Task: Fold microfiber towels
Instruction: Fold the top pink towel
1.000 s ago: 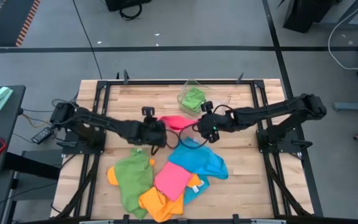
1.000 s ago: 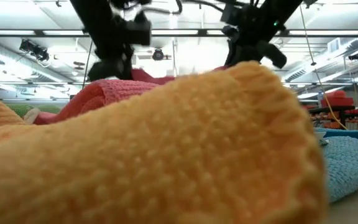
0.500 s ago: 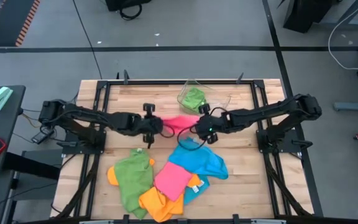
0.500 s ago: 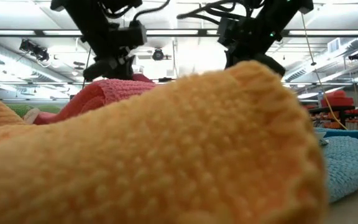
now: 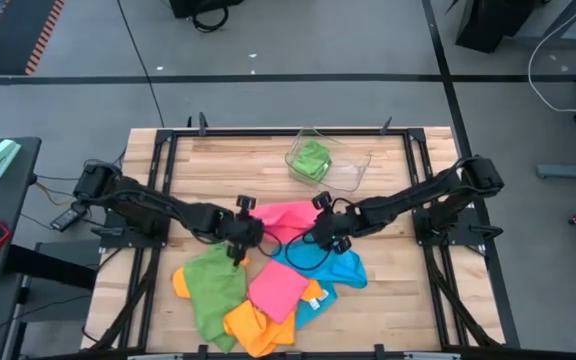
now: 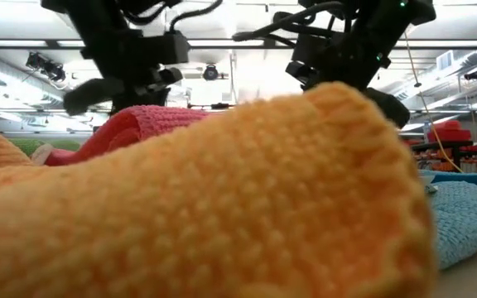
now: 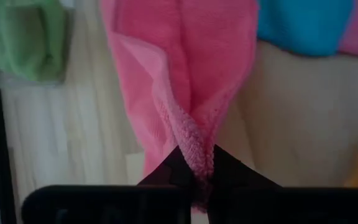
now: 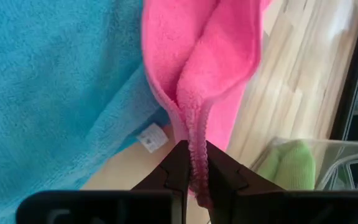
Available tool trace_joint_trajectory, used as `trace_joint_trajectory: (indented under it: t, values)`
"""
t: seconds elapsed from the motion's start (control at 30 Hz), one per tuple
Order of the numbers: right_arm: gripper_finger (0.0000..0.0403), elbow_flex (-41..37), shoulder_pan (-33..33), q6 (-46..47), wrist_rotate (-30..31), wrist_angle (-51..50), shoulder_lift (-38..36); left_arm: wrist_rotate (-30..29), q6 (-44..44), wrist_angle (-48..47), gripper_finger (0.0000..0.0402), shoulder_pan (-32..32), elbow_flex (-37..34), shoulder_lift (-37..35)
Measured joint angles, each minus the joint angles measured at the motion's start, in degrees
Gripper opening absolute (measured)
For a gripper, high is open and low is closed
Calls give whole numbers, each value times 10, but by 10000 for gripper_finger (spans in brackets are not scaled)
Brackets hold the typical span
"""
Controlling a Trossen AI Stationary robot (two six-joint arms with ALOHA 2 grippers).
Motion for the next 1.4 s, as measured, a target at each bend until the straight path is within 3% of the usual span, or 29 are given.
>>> trace_joint_trajectory:
  t: [0.27, 0.73, 1.13, 1.4]
  values:
    - [43, 0, 6, 43, 0, -25, -2, 10, -104, -54, 14, -36, 0, 7]
    - [48, 0, 7, 106, -31, -37, -2, 10, -177, -58, 14, -93, 0, 49]
    - [166, 0, 14, 150, -67, -70, -2, 10, -208, -49, 27, -103, 0, 50]
    - [181, 0, 30, 194, -68, -141, -43, 67, -208, -41, 21, -109, 0, 50]
